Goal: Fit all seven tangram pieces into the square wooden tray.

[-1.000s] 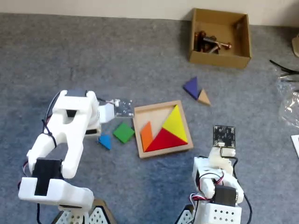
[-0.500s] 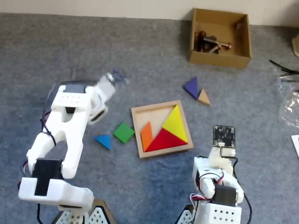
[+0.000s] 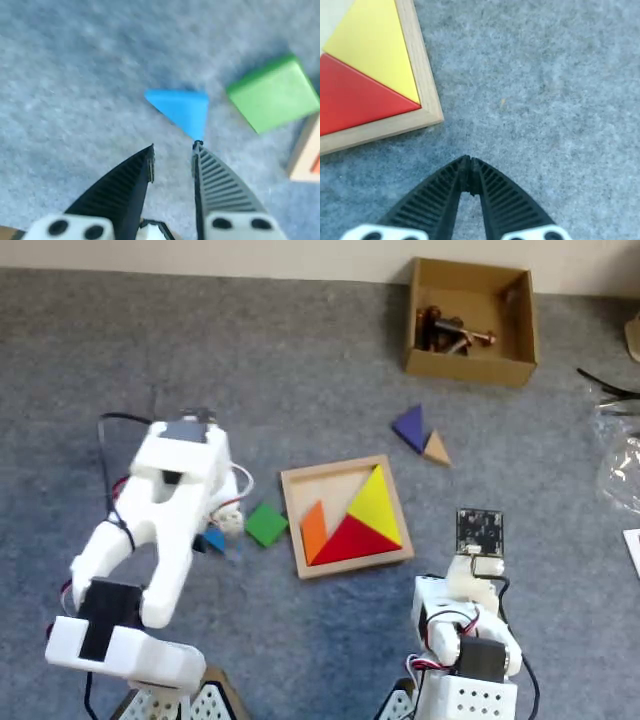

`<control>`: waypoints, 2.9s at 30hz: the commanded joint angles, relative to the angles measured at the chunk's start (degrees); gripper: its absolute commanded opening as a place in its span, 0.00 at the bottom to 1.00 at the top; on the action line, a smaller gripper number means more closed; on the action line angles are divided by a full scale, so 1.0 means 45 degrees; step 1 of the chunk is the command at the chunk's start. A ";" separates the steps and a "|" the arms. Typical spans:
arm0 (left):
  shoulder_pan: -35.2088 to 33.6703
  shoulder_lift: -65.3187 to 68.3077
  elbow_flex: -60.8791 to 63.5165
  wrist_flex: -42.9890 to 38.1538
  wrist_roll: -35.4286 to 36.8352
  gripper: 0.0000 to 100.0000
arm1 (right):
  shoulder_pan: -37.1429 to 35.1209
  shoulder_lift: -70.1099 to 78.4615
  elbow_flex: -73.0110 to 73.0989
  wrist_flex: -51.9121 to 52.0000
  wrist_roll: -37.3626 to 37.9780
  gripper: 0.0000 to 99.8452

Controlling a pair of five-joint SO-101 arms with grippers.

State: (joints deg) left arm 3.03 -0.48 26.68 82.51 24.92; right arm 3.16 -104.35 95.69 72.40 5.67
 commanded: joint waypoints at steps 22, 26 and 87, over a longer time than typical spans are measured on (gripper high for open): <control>0.0225 -0.0264 -0.0244 -0.1114 0.8987 0.13 | -0.0205 -0.0186 0.1455 -0.0205 -0.0137 0.00; 0.0029 -0.0264 0.0772 -0.2462 0.9748 0.13 | -0.0205 -0.0186 0.1455 -0.0205 -0.0137 0.00; -0.0713 -0.0420 0.3429 -0.3985 -0.7736 0.13 | -0.0205 -0.0186 0.1455 -0.0205 -0.0137 0.00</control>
State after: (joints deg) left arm 0.84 -2.24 42.42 62.64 -9.45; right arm 3.16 -104.35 95.69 72.40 5.67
